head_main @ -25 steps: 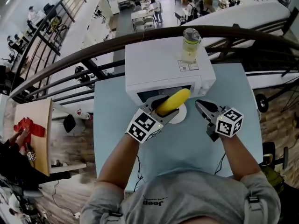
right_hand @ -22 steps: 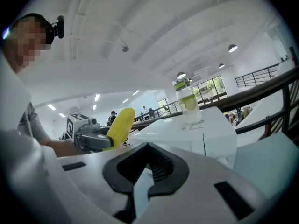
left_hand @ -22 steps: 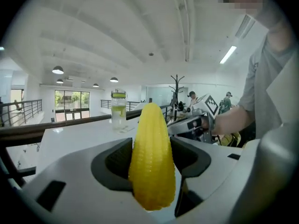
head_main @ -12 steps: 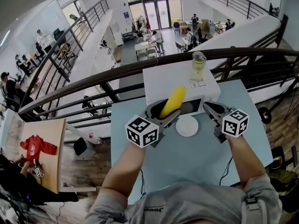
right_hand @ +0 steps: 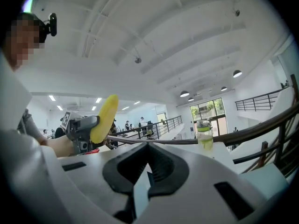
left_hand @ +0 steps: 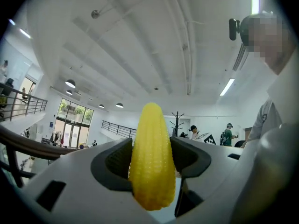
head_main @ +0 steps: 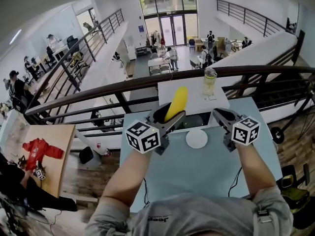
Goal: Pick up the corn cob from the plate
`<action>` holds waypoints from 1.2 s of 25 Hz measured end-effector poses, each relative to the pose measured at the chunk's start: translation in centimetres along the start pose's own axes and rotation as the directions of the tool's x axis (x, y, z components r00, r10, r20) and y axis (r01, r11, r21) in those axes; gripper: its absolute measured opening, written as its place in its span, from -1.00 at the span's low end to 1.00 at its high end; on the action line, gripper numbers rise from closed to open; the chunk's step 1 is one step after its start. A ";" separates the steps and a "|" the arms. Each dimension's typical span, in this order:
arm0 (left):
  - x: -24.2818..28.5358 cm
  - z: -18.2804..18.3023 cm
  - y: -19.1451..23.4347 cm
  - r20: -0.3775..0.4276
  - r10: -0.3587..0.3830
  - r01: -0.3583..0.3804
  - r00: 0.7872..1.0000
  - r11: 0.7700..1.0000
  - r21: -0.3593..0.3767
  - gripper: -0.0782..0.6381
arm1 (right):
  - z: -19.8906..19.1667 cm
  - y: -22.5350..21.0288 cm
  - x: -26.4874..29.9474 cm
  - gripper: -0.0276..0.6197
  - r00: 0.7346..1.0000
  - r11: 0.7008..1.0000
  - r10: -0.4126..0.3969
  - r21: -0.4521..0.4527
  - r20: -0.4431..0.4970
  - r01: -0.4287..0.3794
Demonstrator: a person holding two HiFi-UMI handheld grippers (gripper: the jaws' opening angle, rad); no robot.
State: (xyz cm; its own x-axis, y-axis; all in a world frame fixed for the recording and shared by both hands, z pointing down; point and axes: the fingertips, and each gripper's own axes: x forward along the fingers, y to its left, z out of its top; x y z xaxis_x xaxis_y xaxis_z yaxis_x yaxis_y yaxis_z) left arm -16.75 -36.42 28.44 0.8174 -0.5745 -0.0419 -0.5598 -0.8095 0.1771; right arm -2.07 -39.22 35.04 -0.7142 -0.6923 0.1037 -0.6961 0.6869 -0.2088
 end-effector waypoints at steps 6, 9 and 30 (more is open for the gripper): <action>0.9 3.0 -5.3 0.078 0.045 -0.045 0.996 0.999 0.002 -0.04 | 4.4 -0.2 -4.0 -0.86 0.998 0.998 0.052 -0.042 0.033 -0.051; 1.4 4.1 -8.5 0.101 0.057 -0.058 0.993 0.998 0.008 -0.04 | 5.9 -0.3 -7.0 -0.87 0.997 0.996 0.073 -0.058 0.039 -0.071; 0.5 4.7 -23.3 0.207 0.162 -0.163 0.965 0.987 -0.017 -0.04 | 7.4 3.3 -19.3 -0.87 0.969 0.966 0.238 -0.121 0.060 -0.230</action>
State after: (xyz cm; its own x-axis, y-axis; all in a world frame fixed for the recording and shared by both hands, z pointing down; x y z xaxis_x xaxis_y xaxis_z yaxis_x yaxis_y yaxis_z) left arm -3.91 -18.45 19.66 0.6695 -0.7109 -0.2154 -0.6829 -0.7032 0.1981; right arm 9.95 -25.21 25.11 -0.8537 -0.5206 -0.0077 -0.5169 0.8492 -0.1081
